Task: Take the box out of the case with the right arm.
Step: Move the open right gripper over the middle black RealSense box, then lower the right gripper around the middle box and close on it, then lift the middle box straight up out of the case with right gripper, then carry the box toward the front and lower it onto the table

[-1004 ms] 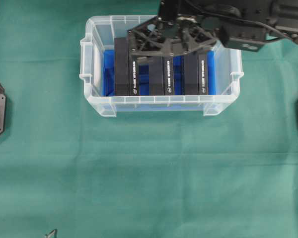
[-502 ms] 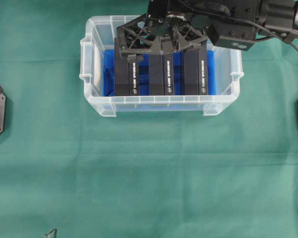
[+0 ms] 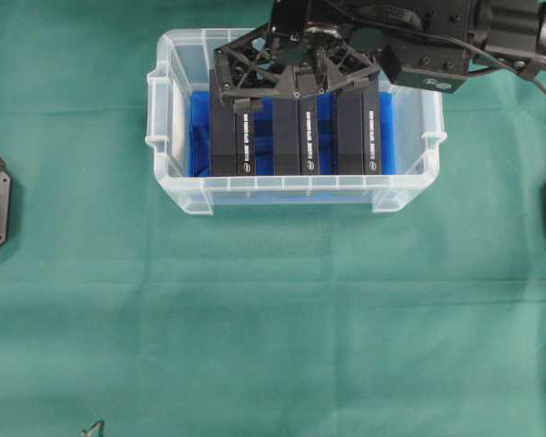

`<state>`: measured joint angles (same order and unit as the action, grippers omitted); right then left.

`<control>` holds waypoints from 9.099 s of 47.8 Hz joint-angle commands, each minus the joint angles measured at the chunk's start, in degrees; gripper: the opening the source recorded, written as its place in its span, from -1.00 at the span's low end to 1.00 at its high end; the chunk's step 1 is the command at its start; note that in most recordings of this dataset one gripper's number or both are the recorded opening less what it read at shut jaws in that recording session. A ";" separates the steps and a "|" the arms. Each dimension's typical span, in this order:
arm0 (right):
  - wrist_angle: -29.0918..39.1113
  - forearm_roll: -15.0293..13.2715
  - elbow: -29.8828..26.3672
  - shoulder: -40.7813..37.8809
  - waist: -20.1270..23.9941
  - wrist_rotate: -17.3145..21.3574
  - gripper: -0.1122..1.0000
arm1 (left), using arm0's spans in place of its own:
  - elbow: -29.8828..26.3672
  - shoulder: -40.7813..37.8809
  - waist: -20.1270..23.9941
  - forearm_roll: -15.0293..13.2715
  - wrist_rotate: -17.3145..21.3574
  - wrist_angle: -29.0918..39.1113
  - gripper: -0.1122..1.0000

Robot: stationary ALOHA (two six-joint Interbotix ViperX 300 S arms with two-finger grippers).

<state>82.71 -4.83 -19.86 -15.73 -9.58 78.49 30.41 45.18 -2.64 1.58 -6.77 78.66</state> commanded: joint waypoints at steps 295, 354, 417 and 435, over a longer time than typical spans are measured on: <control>15.82 -3.08 -15.03 0.26 -0.88 5.36 0.37 | -1.49 -0.44 -0.09 0.18 0.09 -0.18 -0.77; 15.73 -3.16 -15.03 0.26 -0.88 5.27 0.37 | -1.49 -0.44 -0.09 0.18 0.09 -0.18 -0.77; 16.08 -3.08 -15.03 0.26 1.14 6.06 0.37 | -1.41 -0.44 -0.09 0.18 0.09 -0.18 -0.77; 16.08 -3.08 -14.94 0.18 7.12 11.51 0.37 | -1.49 -0.53 -0.09 0.18 0.09 -0.18 -0.77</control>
<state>98.53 -7.65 -33.22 -18.63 -4.04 89.38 30.41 44.82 -2.55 1.58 -6.77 78.75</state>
